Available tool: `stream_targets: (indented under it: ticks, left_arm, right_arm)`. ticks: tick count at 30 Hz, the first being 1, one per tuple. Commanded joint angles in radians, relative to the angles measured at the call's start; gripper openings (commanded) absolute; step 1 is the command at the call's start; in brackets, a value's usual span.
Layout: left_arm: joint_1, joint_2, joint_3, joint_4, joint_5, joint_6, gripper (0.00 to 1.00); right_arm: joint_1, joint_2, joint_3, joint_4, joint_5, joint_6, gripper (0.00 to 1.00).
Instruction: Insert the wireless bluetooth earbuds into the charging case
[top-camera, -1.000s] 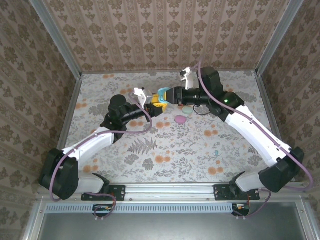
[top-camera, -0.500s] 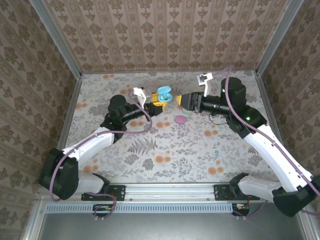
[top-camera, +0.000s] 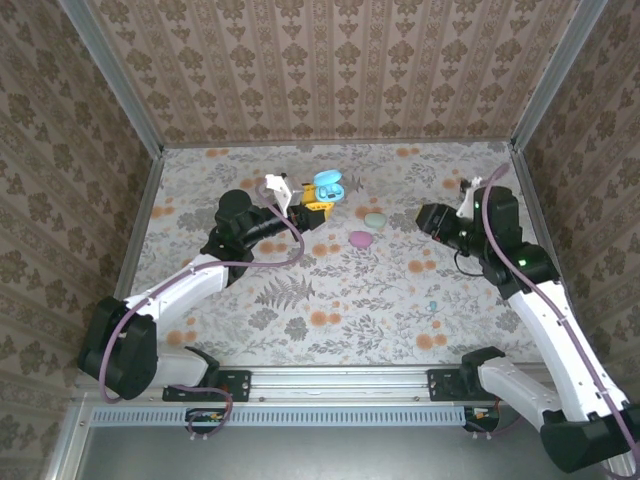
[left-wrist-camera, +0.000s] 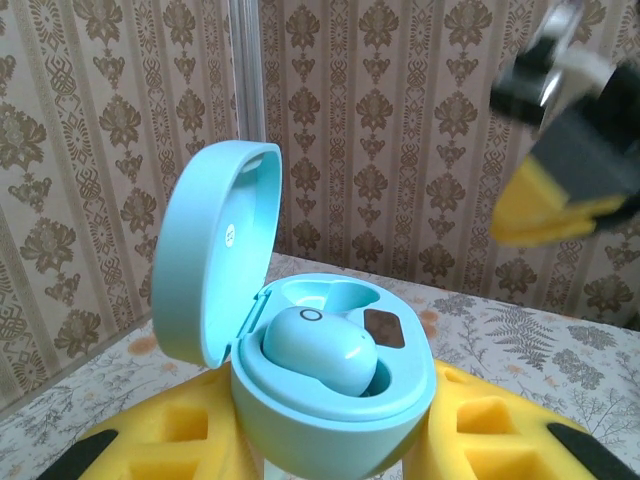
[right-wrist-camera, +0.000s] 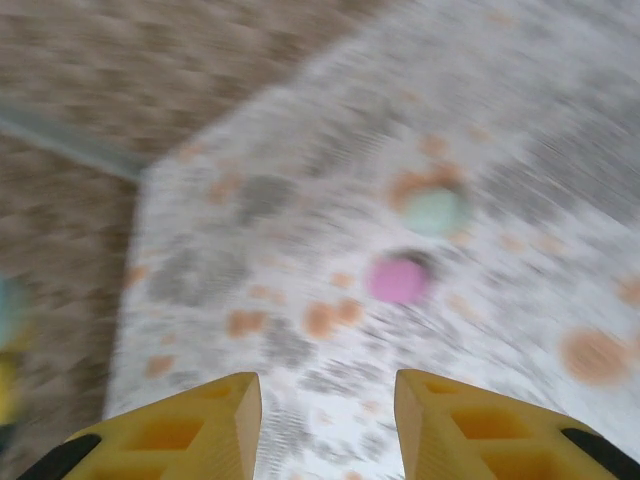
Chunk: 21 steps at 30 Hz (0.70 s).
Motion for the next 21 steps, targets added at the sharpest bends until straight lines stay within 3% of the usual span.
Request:
stream_targets:
  ticks: [1,9,21]
  left_arm:
    - [-0.008,-0.024,0.020,0.033,0.004,0.012,0.30]
    - [-0.008,-0.030,0.011,0.031,-0.005,0.012,0.30]
    - [-0.008,-0.026,0.014,0.029,0.001,0.015,0.30]
  right_arm:
    - [-0.072,0.023,-0.129,-0.167,0.022,0.105,0.44]
    - [-0.114,0.085,-0.337,-0.145,-0.001,0.137,0.48]
    - [-0.111,0.289,-0.344,-0.096,0.017,0.067,0.48]
